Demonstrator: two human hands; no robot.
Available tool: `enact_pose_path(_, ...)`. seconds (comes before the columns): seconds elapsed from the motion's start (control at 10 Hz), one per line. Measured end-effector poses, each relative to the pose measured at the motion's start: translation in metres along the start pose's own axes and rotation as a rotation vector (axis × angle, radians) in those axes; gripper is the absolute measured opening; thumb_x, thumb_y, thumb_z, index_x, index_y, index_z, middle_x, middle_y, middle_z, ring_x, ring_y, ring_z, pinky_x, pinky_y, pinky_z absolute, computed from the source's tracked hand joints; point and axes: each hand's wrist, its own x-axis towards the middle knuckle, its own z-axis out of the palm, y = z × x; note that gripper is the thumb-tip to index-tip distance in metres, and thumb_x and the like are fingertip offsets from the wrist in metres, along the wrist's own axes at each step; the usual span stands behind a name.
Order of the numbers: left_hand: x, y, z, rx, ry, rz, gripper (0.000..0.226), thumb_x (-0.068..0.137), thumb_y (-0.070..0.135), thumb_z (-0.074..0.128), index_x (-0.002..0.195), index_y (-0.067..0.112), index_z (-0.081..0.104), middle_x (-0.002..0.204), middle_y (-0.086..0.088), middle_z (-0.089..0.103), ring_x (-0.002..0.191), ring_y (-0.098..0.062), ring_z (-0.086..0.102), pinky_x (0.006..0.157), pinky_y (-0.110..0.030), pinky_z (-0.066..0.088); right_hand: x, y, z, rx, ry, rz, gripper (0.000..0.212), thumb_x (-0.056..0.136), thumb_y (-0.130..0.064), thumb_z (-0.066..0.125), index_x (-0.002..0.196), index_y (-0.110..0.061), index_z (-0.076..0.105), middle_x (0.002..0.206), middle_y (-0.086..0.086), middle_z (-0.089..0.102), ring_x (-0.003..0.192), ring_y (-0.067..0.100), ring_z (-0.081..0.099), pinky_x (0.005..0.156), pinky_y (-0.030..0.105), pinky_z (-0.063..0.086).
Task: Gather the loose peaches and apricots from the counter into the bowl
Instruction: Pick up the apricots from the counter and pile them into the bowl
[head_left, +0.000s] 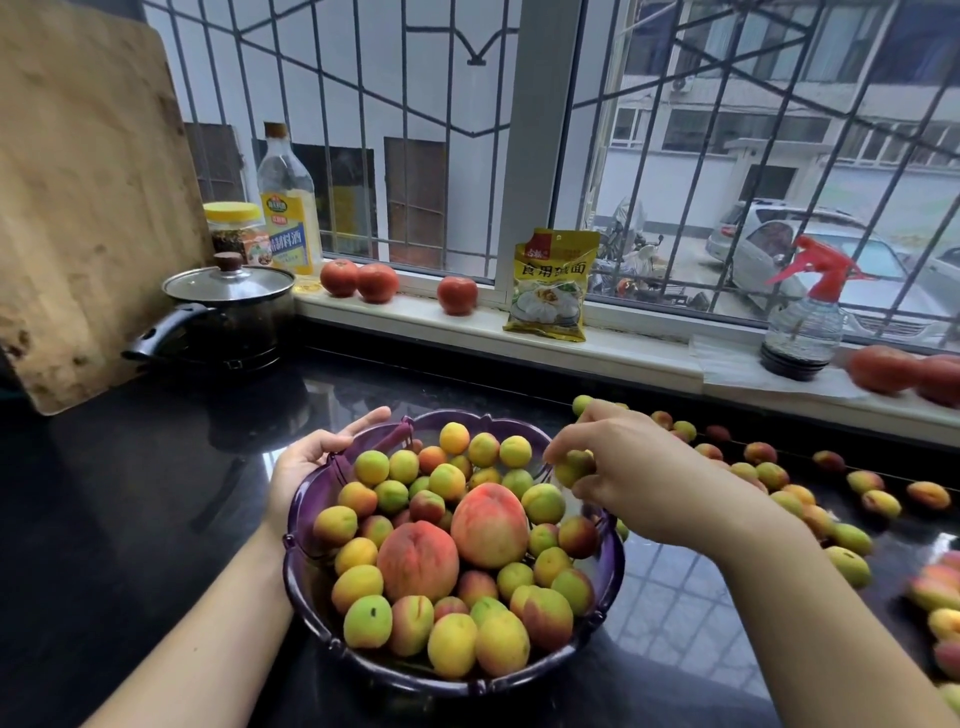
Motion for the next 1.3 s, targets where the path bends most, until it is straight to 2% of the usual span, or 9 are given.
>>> enact_pose_path(0.3,-0.002,0.0,0.002,0.0,0.0,-0.007,0.102,0.032,0.02,0.096,0.13,0.009,0.07,0.142,-0.026,0.061,0.137,-0.047,0.052,0.12,-0.066,0.029,-0.008,-0.012,0.003,-0.263,-0.128,-0.083,0.043,0.091,-0.004,0.063,0.123,-0.033,0.066,0.11,-0.009,0.049,0.099,0.013,0.051,0.061,0.019,0.036)
enact_pose_path(0.6,0.0,-0.001,0.001,-0.029,-0.027,-0.002,0.114,0.032,0.019,0.095,0.141,0.01,0.062,0.141,-0.025,0.062,0.134,-0.046,0.055,0.116,-0.063,0.037,-0.003,-0.005,0.007,-0.212,-0.148,-0.091,0.036,0.097,-0.014,0.06,0.126,-0.035,0.067,0.114,-0.011,0.055,0.107,0.014,0.054,0.088,0.029,0.052)
enact_pose_path(0.7,-0.002,-0.002,0.001,-0.027,-0.039,0.005,0.103,0.037,0.02,0.092,0.136,0.009,0.066,0.138,-0.025,0.064,0.126,-0.044,0.063,0.103,-0.064,0.05,-0.004,0.003,-0.008,0.11,0.001,-0.026,0.035,0.101,-0.027,0.059,0.134,-0.039,0.061,0.12,-0.016,0.059,0.104,0.005,0.058,0.088,0.022,0.047)
enact_pose_path(0.8,-0.002,-0.002,0.002,-0.035,-0.04,0.007,0.074,0.053,0.02,0.076,0.126,0.007,0.072,0.13,-0.025,0.069,0.109,-0.042,0.073,0.088,-0.061,0.059,-0.007,0.036,-0.025,0.255,0.411,0.156,0.027,0.1,-0.019,0.059,0.123,-0.031,0.068,0.112,-0.011,0.068,0.095,0.008,0.062,0.083,0.027,0.048)
enact_pose_path(0.9,-0.001,-0.002,0.001,-0.025,-0.031,0.01,0.058,0.076,0.021,0.057,0.131,0.008,0.069,0.13,-0.023,0.069,0.106,-0.04,0.073,0.089,-0.062,0.057,-0.017,0.073,-0.027,0.151,0.357,0.419,0.025,0.098,-0.013,0.058,0.115,-0.027,0.071,0.111,-0.002,0.073,0.095,0.017,0.064,0.088,0.035,0.052)
enact_pose_path(1.0,-0.003,0.0,0.003,-0.045,0.024,0.006,0.068,0.074,0.024,0.065,0.141,0.009,0.063,0.136,-0.023,0.066,0.125,-0.043,0.064,0.106,-0.064,0.047,-0.021,0.094,-0.016,0.082,0.071,0.577,0.018,0.094,-0.016,0.063,0.104,-0.029,0.072,0.1,-0.002,0.074,0.083,0.017,0.068,0.082,0.035,0.057)
enact_pose_path(1.1,0.007,0.002,-0.006,0.014,0.019,0.06,0.122,0.031,0.027,0.098,0.145,0.009,0.057,0.143,-0.022,0.061,0.138,-0.044,0.053,0.121,-0.063,0.031,-0.018,0.091,-0.008,0.13,-0.034,0.55,0.01,0.089,-0.018,0.07,0.089,-0.028,0.068,0.087,-0.001,0.074,0.073,0.018,0.072,0.068,0.037,0.062)
enact_pose_path(1.2,0.005,0.002,-0.005,0.006,0.032,0.083,0.117,0.038,0.029,0.095,0.146,0.008,0.056,0.145,-0.024,0.059,0.136,-0.046,0.054,0.12,-0.065,0.031,-0.01,0.064,0.002,0.155,-0.066,0.412,0.013,0.089,-0.023,0.075,0.084,-0.027,0.063,0.084,-0.004,0.069,0.068,0.01,0.066,0.053,0.021,0.05)
enact_pose_path(1.3,0.009,0.002,-0.009,-0.018,0.203,0.028,0.067,0.083,0.025,0.054,0.148,0.008,0.053,0.146,-0.024,0.058,0.137,-0.046,0.053,0.121,-0.065,0.03,0.001,0.039,0.021,0.09,-0.126,0.369,0.013,0.095,-0.028,0.065,0.089,-0.022,0.055,0.088,0.001,0.066,0.073,0.014,0.065,0.058,0.026,0.051)
